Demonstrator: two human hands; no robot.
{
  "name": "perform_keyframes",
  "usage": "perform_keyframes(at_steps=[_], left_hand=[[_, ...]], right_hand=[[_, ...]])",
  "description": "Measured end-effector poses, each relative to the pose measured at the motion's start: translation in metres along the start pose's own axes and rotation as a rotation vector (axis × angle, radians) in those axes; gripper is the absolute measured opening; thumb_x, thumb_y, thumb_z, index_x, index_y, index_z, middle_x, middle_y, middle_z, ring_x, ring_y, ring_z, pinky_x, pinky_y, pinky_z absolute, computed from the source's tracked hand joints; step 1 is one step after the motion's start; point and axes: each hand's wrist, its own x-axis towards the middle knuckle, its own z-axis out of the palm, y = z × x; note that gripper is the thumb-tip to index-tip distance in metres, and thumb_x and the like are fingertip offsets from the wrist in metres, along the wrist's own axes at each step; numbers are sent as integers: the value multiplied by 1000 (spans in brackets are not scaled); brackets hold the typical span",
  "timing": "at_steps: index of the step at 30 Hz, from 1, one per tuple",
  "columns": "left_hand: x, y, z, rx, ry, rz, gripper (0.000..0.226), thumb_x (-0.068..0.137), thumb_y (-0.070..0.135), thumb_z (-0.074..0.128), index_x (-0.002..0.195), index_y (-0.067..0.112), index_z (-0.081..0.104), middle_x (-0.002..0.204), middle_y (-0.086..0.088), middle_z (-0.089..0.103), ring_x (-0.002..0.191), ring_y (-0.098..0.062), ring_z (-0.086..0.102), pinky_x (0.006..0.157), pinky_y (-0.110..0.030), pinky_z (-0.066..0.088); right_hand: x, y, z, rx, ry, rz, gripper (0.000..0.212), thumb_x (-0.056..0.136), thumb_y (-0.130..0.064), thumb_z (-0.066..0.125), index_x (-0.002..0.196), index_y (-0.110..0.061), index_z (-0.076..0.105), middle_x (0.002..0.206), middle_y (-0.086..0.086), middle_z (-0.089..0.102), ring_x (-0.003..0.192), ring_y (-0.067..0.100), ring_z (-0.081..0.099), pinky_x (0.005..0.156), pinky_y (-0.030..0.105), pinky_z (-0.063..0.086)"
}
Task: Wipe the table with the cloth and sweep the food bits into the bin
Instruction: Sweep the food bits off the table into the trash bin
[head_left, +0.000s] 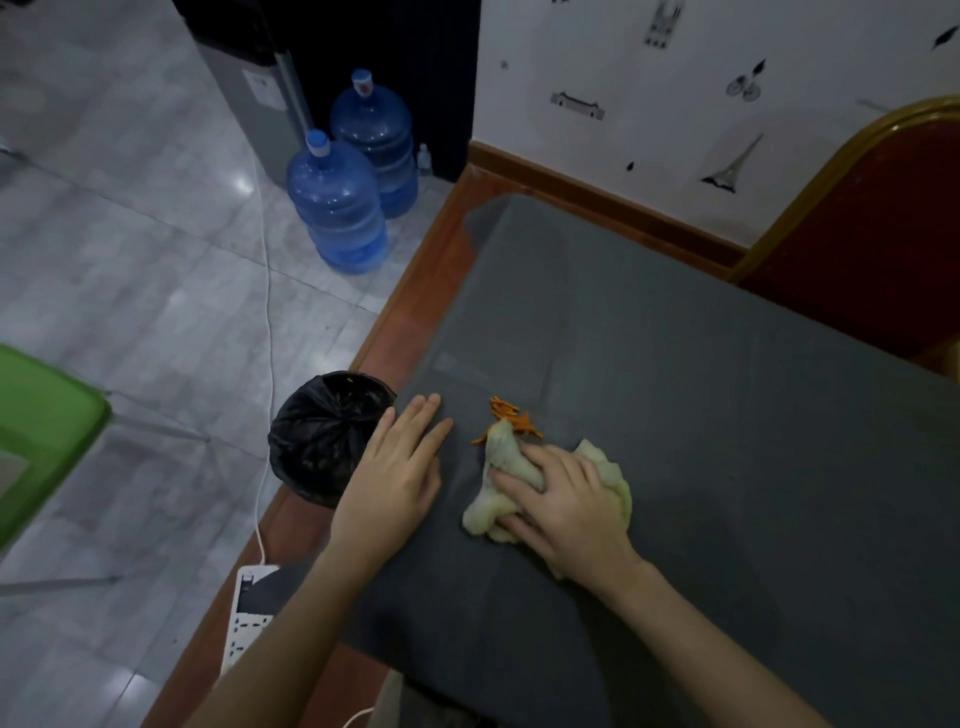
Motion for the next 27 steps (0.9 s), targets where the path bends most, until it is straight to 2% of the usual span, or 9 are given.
perform_keyframes(at_steps=[5,10,16,20,24,27], left_hand=[[0,0,-1,14,6,9,44,92,15,51,135,10,52,152,-7,38,143,-22,32,117,-45,26],[0,1,-3,20,1,-5,43,92,18,50,135,11,52,153,-6,37,144,-20,30,117,-43,26],[0,1,-4,15,-8,-7,42,92,16,50,134,12,53,154,-5,36,145,-19,28,118,-43,25],[0,0,-4,-16,-12,-18,41,93,14,50,134,11,53,153,-6,38,144,-19,29,119,-42,21],[1,-4,-8,-86,-62,-3,41,96,11,51,136,11,50,154,-6,35,145,-22,27,120,-45,20],[2,-9,-11,-98,-103,25,42,97,8,48,139,10,47,155,-8,33,146,-24,25,120,-46,19]], right_hand=[[47,9,0,-18,-4,49,39,90,-45,52,122,-26,63,126,12,58,113,27,49,91,39,33],[53,9,1,28,20,69,34,91,-39,51,121,-28,65,127,10,58,112,28,51,93,39,33],[32,7,-7,80,111,75,29,92,-34,52,115,-27,69,120,10,61,108,27,50,89,39,34],[-4,-6,-11,103,145,147,29,90,-32,53,113,-27,71,117,7,62,107,24,50,91,39,34],[-36,-32,-7,132,128,122,30,96,-38,47,112,-28,71,116,8,64,106,24,51,86,38,36],[-46,-49,1,125,109,19,28,98,-38,47,111,-29,70,118,4,60,105,23,52,83,37,37]])
